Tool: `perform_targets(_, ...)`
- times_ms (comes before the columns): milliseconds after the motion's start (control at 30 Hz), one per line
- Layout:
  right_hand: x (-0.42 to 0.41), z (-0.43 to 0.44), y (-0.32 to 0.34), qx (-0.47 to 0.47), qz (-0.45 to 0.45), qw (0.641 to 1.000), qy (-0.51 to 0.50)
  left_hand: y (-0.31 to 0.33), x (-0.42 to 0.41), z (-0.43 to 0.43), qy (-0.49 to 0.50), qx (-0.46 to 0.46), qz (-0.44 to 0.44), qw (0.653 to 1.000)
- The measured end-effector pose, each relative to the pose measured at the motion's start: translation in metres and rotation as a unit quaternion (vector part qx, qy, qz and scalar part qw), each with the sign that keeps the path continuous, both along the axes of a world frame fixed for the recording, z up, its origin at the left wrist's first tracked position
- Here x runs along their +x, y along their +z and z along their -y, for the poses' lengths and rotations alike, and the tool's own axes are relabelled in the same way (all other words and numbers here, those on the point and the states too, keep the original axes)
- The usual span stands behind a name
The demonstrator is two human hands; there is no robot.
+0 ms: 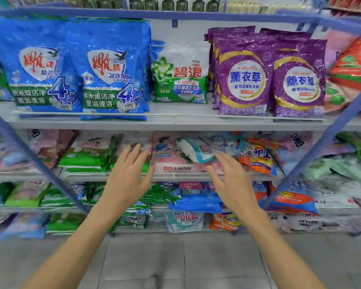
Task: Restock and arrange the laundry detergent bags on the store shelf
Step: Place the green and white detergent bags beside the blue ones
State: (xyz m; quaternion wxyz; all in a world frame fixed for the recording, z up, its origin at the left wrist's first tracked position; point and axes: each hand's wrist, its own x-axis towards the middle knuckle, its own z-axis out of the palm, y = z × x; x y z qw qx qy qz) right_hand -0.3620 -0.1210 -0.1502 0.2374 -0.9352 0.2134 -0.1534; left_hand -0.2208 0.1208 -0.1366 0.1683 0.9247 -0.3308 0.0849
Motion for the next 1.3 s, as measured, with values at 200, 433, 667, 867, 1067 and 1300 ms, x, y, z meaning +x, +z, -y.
perform_targets(200, -0.047, -0.018, -0.020, 0.039, -0.019, 0.999, 0.030, -0.022, -0.063, -0.032, 0.080, 0.023, -0.079, 0.993)
perform_targets(433, -0.062, -0.047, -0.024, 0.065, -0.037, 0.996, 0.048, -0.019, -0.099, -0.064, 0.130, 0.003, -0.104, 0.986)
perform_targets(667, -0.062, -0.068, -0.016, 0.079, -0.043, 0.996, 0.029, -0.026, -0.099, -0.091, 0.123, -0.002, -0.107, 0.987)
perform_targets(867, -0.088, -0.059, -0.022, 0.097, -0.053, 0.993, -0.035, -0.025, -0.100, -0.065, 0.060, -0.005, -0.115, 0.992)
perform_targets(1067, -0.115, -0.040, -0.034, 0.120, -0.057, 0.988, -0.082, -0.031, -0.103, -0.036, 0.019, 0.000, -0.127, 0.992)
perform_targets(1300, -0.143, 0.000, -0.026, 0.105, -0.050, 0.986, -0.124, -0.035, -0.117, 0.012, -0.021, 0.001, -0.121, 0.992)
